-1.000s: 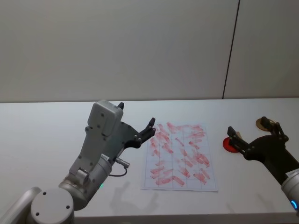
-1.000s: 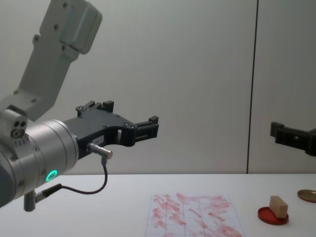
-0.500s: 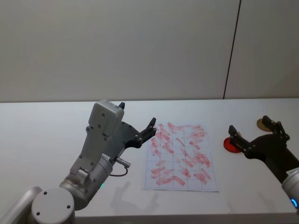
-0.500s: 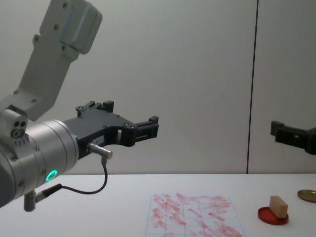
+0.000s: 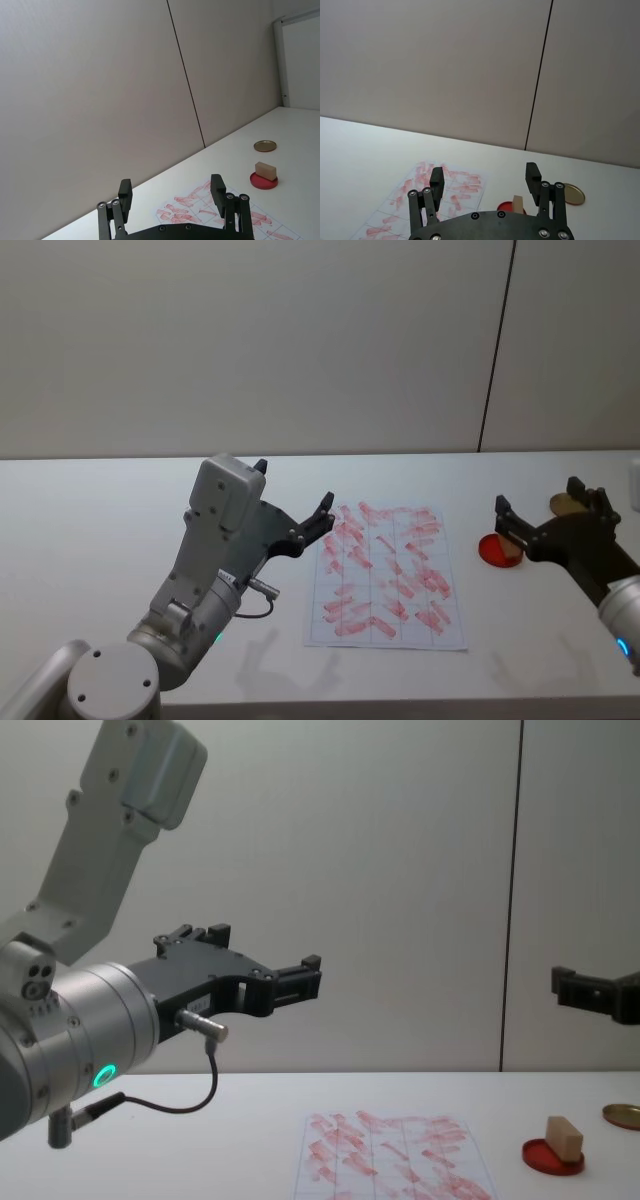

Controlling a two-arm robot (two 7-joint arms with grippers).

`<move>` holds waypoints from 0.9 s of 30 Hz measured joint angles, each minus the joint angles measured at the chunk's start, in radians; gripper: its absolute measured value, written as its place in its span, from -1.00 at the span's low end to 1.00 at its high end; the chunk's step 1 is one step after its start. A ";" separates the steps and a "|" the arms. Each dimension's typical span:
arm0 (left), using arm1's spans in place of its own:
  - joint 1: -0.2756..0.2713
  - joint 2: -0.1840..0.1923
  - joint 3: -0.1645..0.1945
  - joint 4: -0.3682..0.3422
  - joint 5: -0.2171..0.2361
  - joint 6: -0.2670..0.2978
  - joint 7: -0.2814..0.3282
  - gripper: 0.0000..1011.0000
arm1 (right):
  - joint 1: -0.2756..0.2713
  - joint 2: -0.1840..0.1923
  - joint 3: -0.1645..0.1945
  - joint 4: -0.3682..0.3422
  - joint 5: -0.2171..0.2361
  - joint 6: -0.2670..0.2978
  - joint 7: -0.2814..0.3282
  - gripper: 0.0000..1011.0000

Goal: Use the one hand to pick up the stamp and affix it onto the A4 paper.

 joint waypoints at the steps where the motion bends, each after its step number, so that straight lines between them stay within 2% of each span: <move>1: 0.000 0.000 0.000 0.000 0.000 0.000 0.000 0.96 | 0.013 -0.005 0.002 0.015 -0.003 0.010 -0.002 0.98; 8: 0.000 0.000 0.000 0.000 0.000 0.000 0.000 0.96 | 0.066 -0.025 0.007 0.081 -0.013 0.044 -0.008 0.98; 14: 0.000 0.000 0.000 0.000 0.000 0.000 0.000 0.96 | 0.130 -0.047 0.016 0.174 -0.019 0.069 -0.014 0.98; 27: 0.000 0.000 0.000 0.000 0.000 0.000 0.000 0.96 | 0.231 -0.079 0.030 0.342 -0.009 0.091 -0.021 0.98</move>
